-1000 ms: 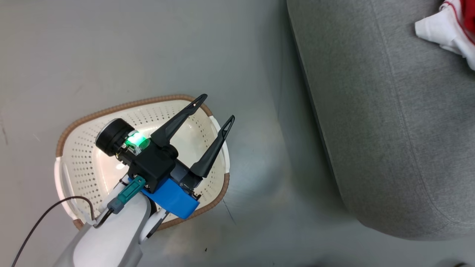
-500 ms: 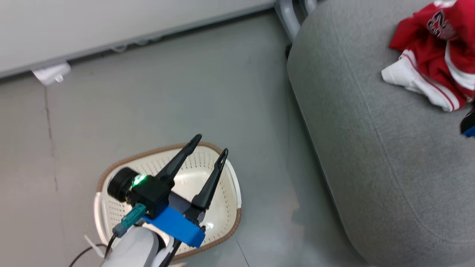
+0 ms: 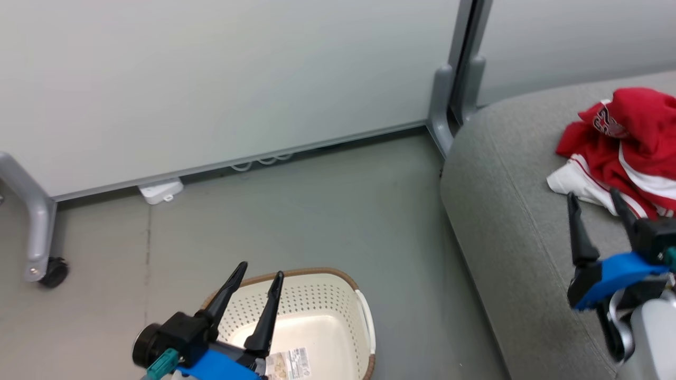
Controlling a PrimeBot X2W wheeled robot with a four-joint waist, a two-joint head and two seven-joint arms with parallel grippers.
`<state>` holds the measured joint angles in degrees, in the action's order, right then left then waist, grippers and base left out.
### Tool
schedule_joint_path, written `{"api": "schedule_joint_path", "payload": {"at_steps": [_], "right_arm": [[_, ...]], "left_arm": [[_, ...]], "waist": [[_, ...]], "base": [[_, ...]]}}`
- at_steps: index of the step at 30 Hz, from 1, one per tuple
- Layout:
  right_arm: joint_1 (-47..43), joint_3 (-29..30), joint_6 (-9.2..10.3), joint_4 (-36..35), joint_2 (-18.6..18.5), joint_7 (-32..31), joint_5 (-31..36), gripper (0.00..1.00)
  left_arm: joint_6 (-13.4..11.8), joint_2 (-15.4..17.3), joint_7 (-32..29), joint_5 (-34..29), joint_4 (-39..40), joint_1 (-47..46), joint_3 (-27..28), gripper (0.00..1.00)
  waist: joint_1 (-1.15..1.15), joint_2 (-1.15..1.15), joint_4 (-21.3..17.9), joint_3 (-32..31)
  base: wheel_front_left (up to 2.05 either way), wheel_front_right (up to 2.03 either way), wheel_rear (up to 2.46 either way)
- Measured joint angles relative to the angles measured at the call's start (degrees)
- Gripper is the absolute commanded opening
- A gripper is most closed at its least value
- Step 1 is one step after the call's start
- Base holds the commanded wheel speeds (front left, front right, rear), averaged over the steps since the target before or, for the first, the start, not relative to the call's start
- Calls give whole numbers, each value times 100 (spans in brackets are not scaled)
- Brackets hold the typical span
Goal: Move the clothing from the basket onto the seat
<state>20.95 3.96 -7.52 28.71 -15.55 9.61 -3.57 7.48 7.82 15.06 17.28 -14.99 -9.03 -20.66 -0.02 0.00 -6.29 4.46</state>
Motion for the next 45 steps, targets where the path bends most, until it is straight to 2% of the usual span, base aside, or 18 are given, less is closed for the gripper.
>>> {"api": "schedule_joint_path", "payload": {"at_steps": [8,15,27,45], "right_arm": [[-1371,-43,0,-1280,482,-371,14,100],[-1995,-164,0,-1982,901,-534,8,100],[-2311,-178,0,-2172,1150,-521,144,100],[-2385,-123,0,-2183,1248,-448,147,100]], "left_arm": [[-2,-169,0,-104,-130,399,651,100],[-1,-250,0,-231,-222,584,1007,100],[-1,-322,0,-290,-235,743,1524,100],[0,-359,0,-332,-298,740,1603,100]], "waist": [[1,0,508,-414],[1,0,856,-549],[2,0,1027,-603],[2,0,996,-515]], "base": [[0,0,0],[0,0,0],[0,0,0],[0,0,0]]}}
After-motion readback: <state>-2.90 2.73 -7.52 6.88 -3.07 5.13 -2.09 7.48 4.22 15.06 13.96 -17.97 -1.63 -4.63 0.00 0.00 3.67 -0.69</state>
